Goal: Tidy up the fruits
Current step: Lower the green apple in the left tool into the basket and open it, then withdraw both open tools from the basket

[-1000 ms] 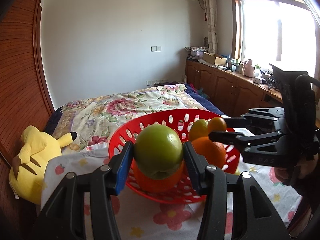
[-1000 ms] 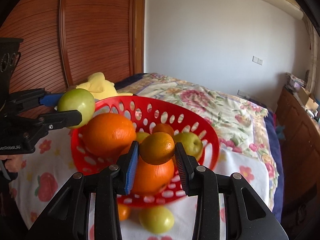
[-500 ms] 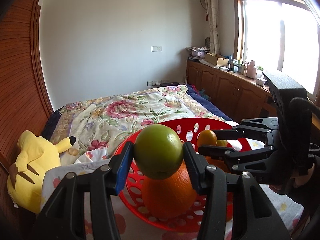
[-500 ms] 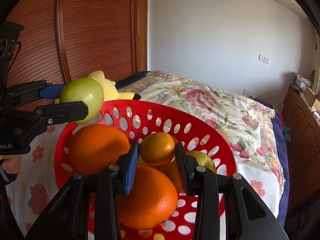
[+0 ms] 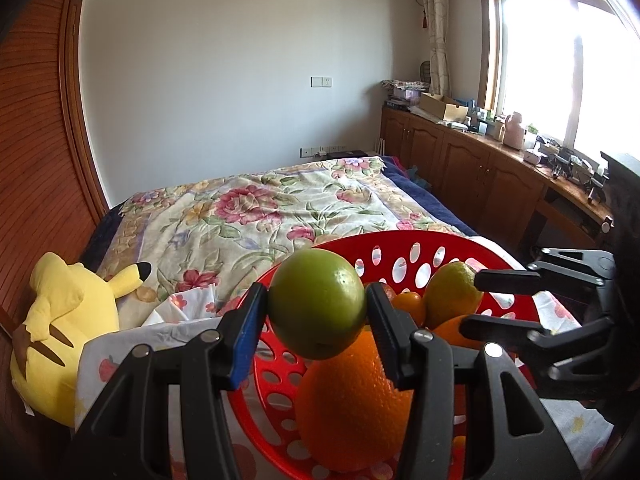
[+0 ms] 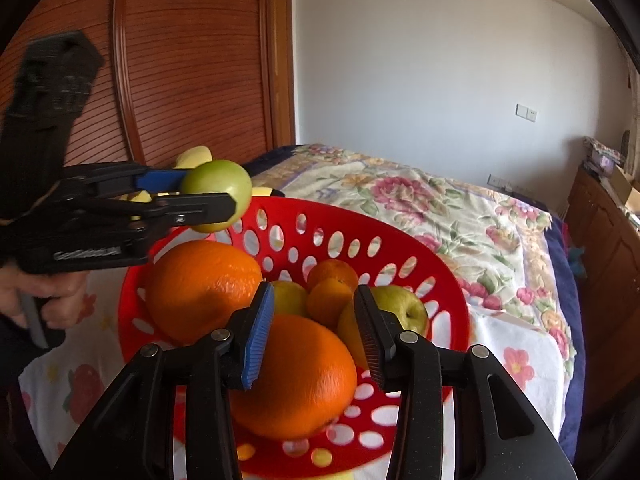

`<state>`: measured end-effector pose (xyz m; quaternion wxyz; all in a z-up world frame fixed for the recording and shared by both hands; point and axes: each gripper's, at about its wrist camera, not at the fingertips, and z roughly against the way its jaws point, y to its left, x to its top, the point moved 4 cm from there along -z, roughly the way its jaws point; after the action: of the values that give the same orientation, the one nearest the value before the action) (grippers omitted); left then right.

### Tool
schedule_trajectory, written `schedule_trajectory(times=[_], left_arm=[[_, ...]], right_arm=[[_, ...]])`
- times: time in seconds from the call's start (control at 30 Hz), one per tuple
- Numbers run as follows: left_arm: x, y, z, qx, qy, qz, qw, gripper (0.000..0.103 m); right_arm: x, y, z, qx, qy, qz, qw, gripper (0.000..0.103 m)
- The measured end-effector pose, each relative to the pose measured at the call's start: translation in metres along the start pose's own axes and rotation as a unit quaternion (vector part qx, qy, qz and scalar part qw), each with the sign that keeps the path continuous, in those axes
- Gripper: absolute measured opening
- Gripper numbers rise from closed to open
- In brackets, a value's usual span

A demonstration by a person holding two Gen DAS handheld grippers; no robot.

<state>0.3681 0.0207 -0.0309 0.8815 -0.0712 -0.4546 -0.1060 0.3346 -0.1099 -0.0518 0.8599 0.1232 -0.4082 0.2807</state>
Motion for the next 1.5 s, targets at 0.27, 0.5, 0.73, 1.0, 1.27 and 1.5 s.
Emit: schedule_trajectory(times=[0.27, 0.5, 0.73, 1.0, 1.27, 1.5], left_arm=[[-0.001, -0.004, -0.004, 0.004, 0.008, -0.004, 0.9999, 0.051], [-0.001, -0.006, 0.013, 0.009, -0.014, -0.008, 0.9998, 0.053], [-0.013, -0.018, 0.040, -0.002, -0.022, -0.006, 0.9997, 0.053], [-0.033, -0.034, 0.082, -0.002, -0.033, -0.013, 0.9994, 0.055], [-0.050, -0.046, 0.115, 0.000, -0.043, -0.015, 0.9990, 0.056], [-0.077, -0.047, 0.129, 0.021, -0.046, -0.016, 0.9986, 0.058]], right_arm=[[-0.006, -0.001, 0.006, -0.006, -0.001, -0.004, 1.000, 0.043], [-0.012, 0.001, 0.015, -0.008, -0.005, -0.009, 1.000, 0.043], [-0.018, 0.004, 0.035, -0.016, -0.016, -0.023, 0.999, 0.043], [-0.030, 0.008, 0.072, -0.026, -0.029, -0.044, 0.998, 0.047], [-0.046, 0.017, 0.100, -0.038, -0.034, -0.051, 0.997, 0.049], [-0.062, 0.023, 0.114, -0.044, -0.033, -0.060, 0.997, 0.050]])
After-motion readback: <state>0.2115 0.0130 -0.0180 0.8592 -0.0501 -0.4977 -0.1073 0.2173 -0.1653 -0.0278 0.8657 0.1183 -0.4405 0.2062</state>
